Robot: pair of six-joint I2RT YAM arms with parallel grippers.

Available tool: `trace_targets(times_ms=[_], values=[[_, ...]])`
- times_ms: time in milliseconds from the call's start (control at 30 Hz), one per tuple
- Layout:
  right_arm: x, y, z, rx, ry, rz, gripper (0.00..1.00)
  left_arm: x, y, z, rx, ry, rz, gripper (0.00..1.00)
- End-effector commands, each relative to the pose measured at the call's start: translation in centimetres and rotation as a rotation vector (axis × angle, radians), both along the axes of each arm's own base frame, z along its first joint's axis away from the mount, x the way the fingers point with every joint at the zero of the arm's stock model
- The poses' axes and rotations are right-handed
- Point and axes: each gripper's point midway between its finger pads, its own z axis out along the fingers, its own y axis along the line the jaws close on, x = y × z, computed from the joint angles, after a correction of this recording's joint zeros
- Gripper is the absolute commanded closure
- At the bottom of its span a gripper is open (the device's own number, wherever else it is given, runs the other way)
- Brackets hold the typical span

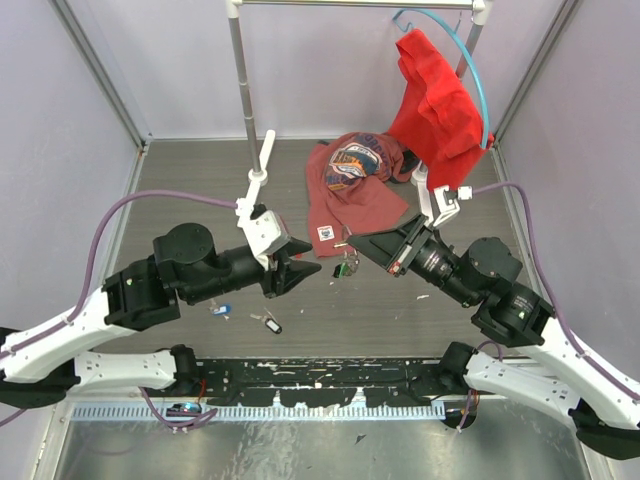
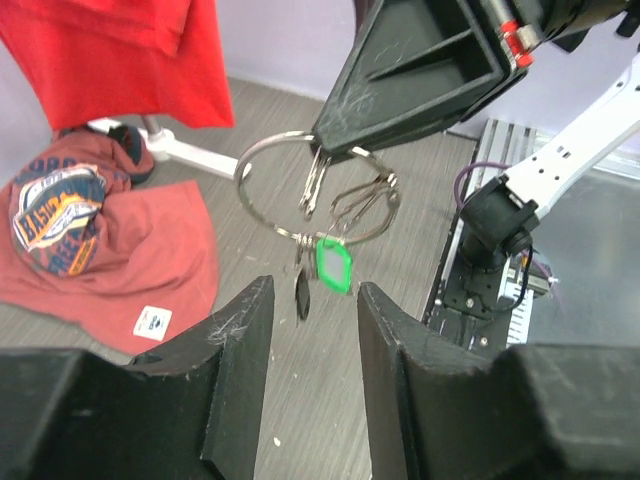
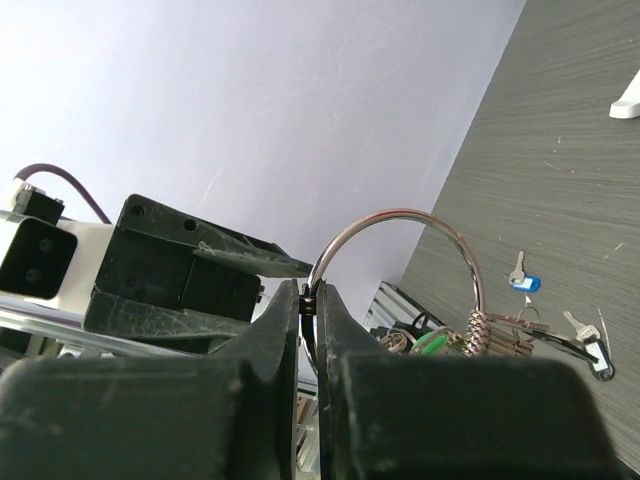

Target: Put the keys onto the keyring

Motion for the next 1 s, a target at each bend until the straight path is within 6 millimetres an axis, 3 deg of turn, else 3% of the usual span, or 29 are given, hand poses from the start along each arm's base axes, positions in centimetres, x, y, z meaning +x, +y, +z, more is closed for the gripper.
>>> trace_targets(times_ms=[0, 133, 400, 733, 967], values=[[-0.5, -0.6, 4.3, 0.134, -0.078, 0.004, 0.99, -0.8, -1.2, 2.6, -0.085, -0.082, -0.066, 0.54], [-0.6, -0.8, 4.7, 0.146, -0.089, -0.002, 0.99, -1.1, -1.7, 3.1, -0.105, -0.122, -0.081, 0.55], [-1.5, -0.8, 6.4, 0.208, -0.168, 0.04, 0.99, -1.7, -2.3, 3.9, -0.107, -0.212, -0.075, 0.68], [-2.1, -0.9, 7.2, 0.226, -0.202, 0.063, 0.99, -0.6, -2.2, 4.3, -0.087, -0.246, 0.01, 0.75], [-2.5, -1.0, 7.4, 0.228, -0.217, 0.075, 0.99, -0.2, -1.3, 5.5, -0.137, -0.264, 0.056, 0.71]])
